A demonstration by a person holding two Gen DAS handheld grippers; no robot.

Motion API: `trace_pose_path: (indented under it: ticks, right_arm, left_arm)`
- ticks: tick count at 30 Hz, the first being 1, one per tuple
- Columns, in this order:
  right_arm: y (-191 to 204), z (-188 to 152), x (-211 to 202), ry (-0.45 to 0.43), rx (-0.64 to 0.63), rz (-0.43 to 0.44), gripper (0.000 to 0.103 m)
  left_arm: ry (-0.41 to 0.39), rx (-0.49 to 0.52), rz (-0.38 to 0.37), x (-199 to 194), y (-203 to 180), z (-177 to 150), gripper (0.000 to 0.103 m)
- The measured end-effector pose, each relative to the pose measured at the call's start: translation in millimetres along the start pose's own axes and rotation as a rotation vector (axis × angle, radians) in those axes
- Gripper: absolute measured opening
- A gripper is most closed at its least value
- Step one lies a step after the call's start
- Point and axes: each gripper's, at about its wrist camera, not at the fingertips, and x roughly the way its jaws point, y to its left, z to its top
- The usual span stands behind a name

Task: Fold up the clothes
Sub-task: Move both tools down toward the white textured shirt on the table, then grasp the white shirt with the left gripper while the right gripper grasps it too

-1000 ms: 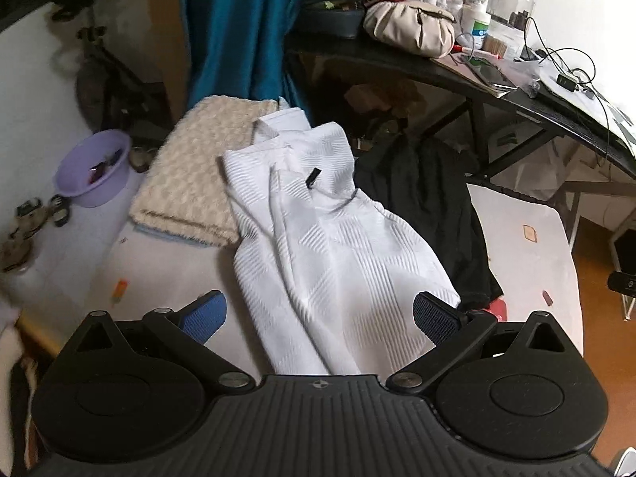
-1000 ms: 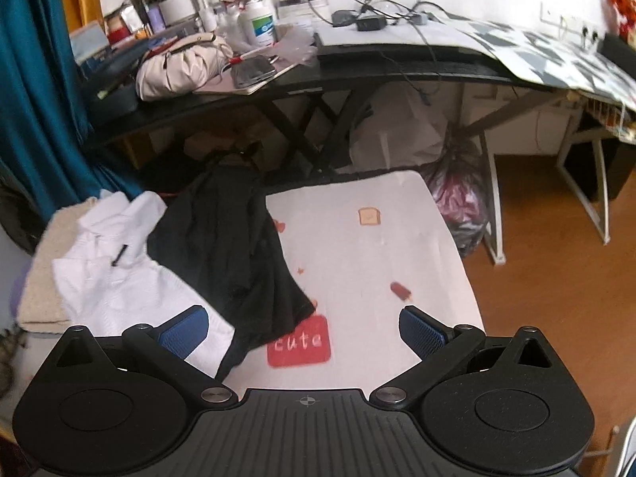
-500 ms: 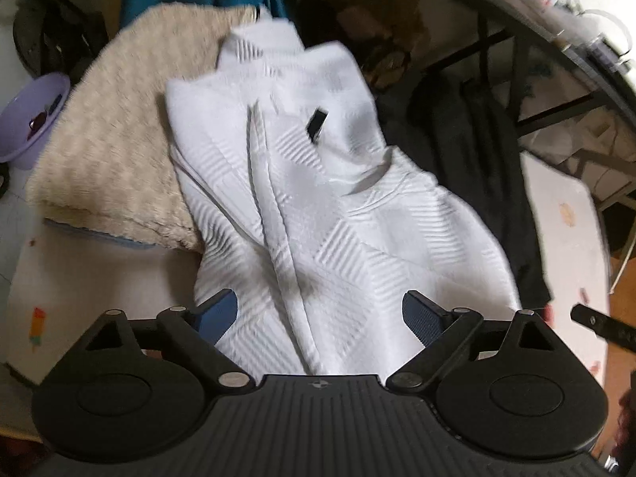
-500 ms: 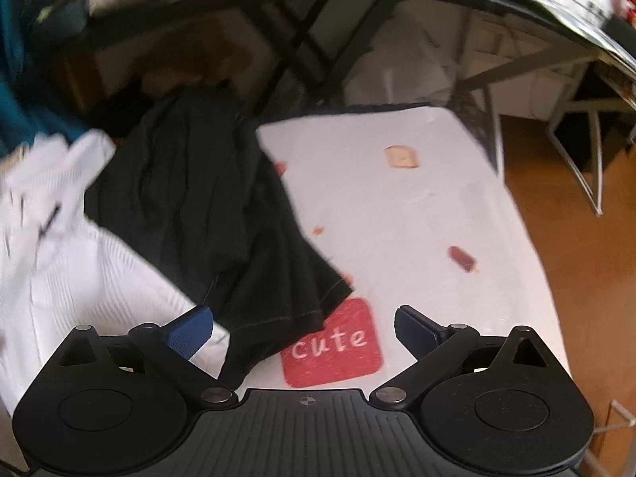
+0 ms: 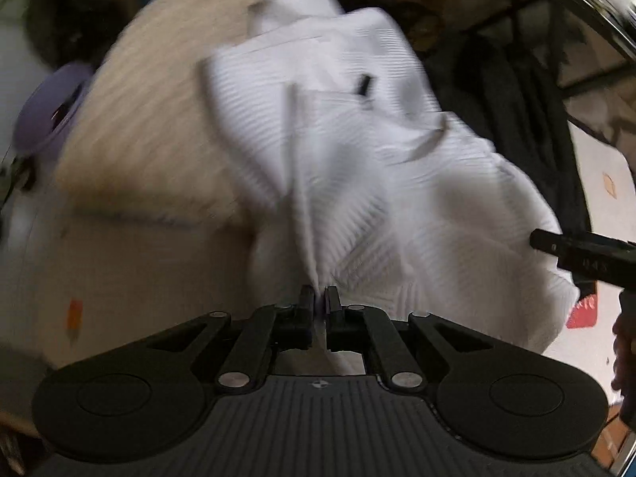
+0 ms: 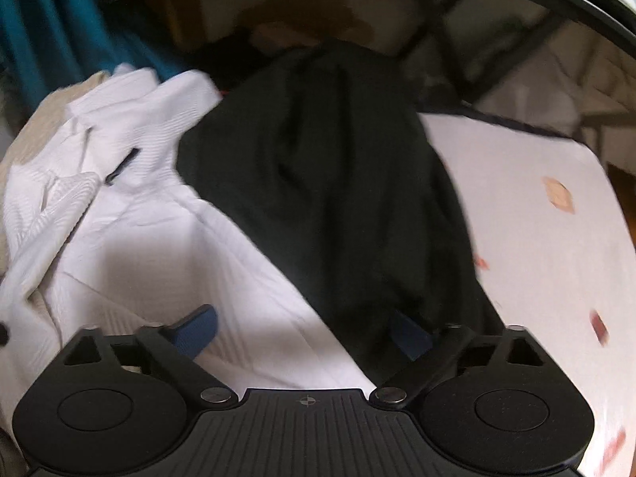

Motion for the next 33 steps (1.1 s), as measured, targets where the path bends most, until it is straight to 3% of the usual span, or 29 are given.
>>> trace_pose_path:
  ticks: [3,5,6,7,8,9,10,11,13,14,16,17,21,22,23,26,28,30,32,33]
  right_arm:
    - [11,6,11,0.020,-0.067,0.009,0.080]
    - [15,9,15,0.029,-0.111,0.007,0.079]
    - [17,9,16,0.032,-0.138,0.009,0.076]
    - [20,8,15,0.029,-0.174,0.025,0.065]
    - [22,8,14,0.029,-0.203,0.040,0.050]
    - [24,8,11,0.041,-0.203,0.055,0.044]
    - [25,8,9,0.054,-0.204,0.069,0.036]
    - [26,9,7,0.066,-0.204,0.084,0.023]
    - [25,10,3,0.102,-0.183,0.112,0.010]
    - [22,10,1,0.109,-0.169,0.117,0.009]
    - [15,11,-5,0.124,-0.141,0.126,0.007]
    - [11,11,-8,0.130,-0.126,0.130,0.007]
    - [3,16,-22,0.148,-0.056,0.189,0.010]
    - [4,20,-21,0.136,-0.056,0.215,0.018]
    - [5,24,-19,0.126,-0.057,0.237,0.028]
    - [14,39,-3,0.118,-0.059,0.249,0.035]
    - [19,49,8,0.113,-0.060,0.258,0.042]
    - [24,54,15,0.118,-0.065,0.250,0.043]
    - [28,57,19,0.130,-0.072,0.231,0.033]
    - [27,58,13,0.139,-0.073,0.224,0.012]
  left_arm:
    - [0.033,-0.087,0.027,-5,24,-15,0.006]
    - [0.044,-0.113,0.004,-5,32,-15,0.009]
    - [0.049,-0.120,-0.012,-5,35,-15,0.019]
    - [0.060,-0.115,-0.021,-4,34,-12,0.027]
    - [0.067,-0.109,-0.027,-3,33,-9,0.049]
    - [0.066,-0.096,-0.038,1,29,-4,0.064]
    - [0.065,-0.083,-0.049,4,25,0,0.064]
    - [0.075,-0.078,-0.043,10,21,4,0.064]
    - [0.096,-0.068,-0.032,23,12,13,0.064]
    - [0.106,-0.063,-0.027,29,8,17,0.063]
    - [0.110,-0.057,-0.033,31,5,18,0.034]
    - [0.112,-0.055,-0.035,32,3,18,0.013]
    - [0.090,-0.029,-0.018,18,8,13,0.013]
    - [0.091,-0.045,-0.023,16,12,11,0.013]
    - [0.096,-0.069,-0.038,17,17,11,0.018]
    - [0.103,-0.096,-0.058,20,24,14,0.043]
    - [0.098,-0.058,-0.035,22,19,16,0.046]
    - [0.104,-0.046,-0.025,18,23,10,0.013]
    - [0.109,-0.033,-0.015,13,26,3,0.011]
    - [0.112,-0.027,-0.010,11,28,-1,0.009]
